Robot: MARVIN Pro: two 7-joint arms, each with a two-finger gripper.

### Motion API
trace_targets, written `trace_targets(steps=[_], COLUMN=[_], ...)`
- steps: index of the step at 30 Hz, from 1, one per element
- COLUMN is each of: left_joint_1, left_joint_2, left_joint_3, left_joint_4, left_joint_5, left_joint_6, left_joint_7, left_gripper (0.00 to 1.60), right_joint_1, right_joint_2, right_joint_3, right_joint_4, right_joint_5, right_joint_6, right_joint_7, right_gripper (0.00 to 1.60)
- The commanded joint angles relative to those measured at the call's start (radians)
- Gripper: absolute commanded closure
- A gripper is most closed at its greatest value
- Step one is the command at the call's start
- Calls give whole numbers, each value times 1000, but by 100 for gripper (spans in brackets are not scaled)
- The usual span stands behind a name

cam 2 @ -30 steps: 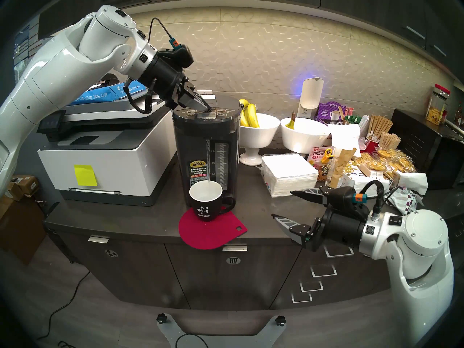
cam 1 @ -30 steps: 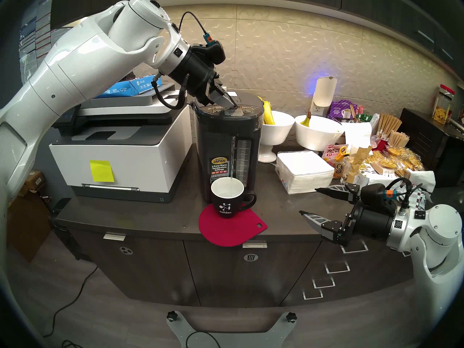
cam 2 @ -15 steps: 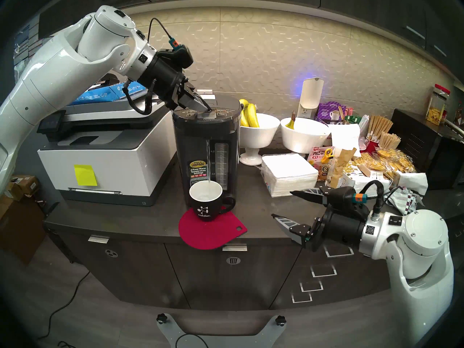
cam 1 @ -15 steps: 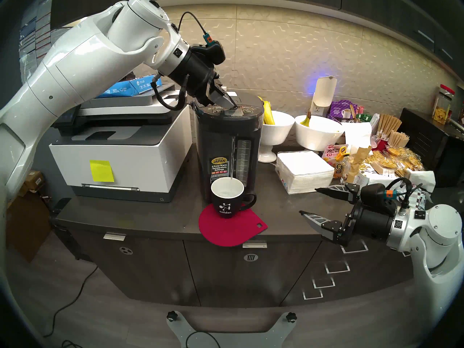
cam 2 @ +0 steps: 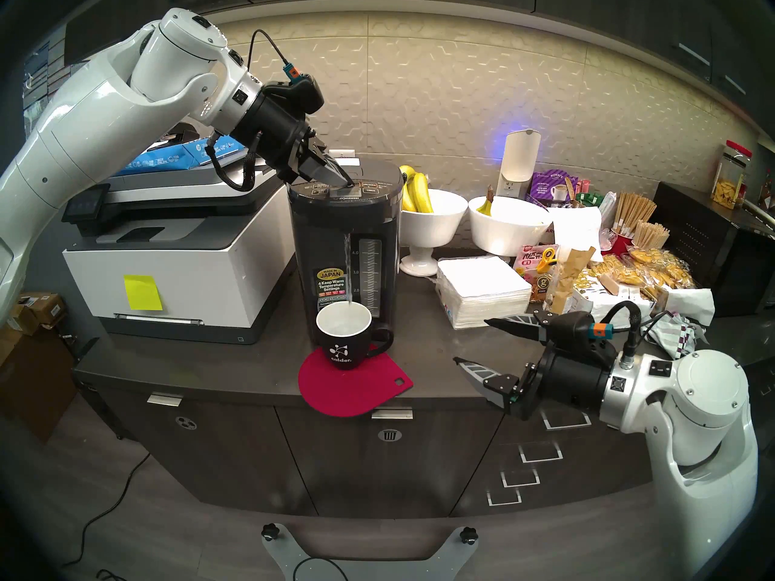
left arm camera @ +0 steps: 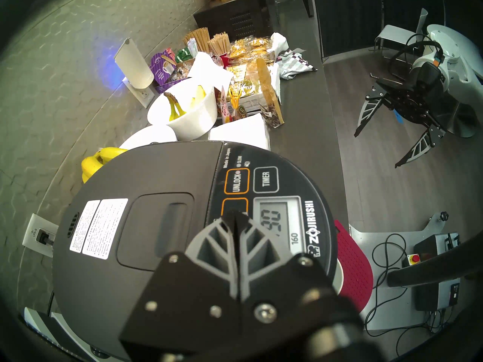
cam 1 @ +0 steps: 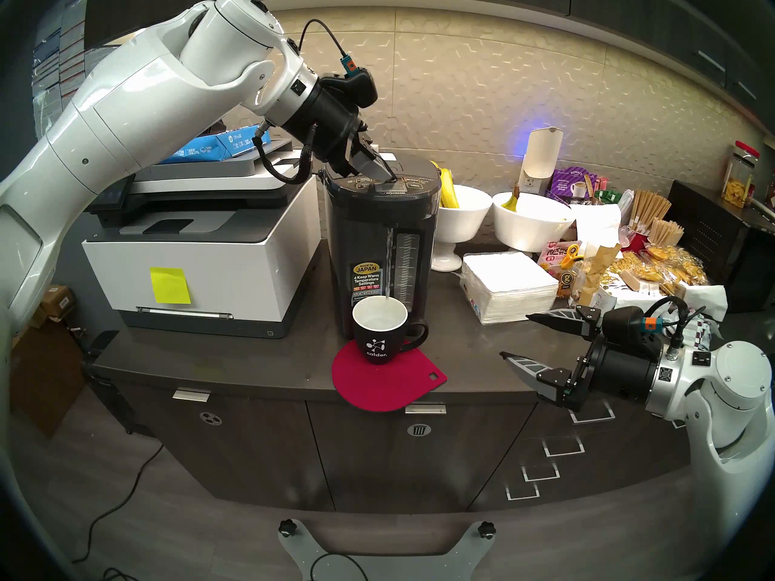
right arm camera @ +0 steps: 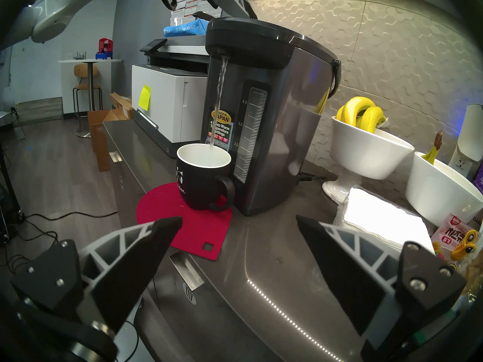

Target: Press the water dispenser button and fill the cup

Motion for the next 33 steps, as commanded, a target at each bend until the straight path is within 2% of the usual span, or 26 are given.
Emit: trace_targets(steps=[1, 33], left_joint_1=[33, 13], left_joint_2=[-12, -16], left_joint_3=[41, 63], left_joint_4=[-11, 11], left_joint_5=[-1, -9], left_joint_6=[16, 2], left_joint_7=[-22, -24], left_gripper=[160, 160], right_joint_1=[4, 4], right_joint_2=[2, 2], right_joint_3=[0, 0], right_joint_4=[-12, -12], right_joint_5=[0, 0], right_joint_6=[0, 0], right_joint_7=[-1, -1], right_gripper=[0, 0])
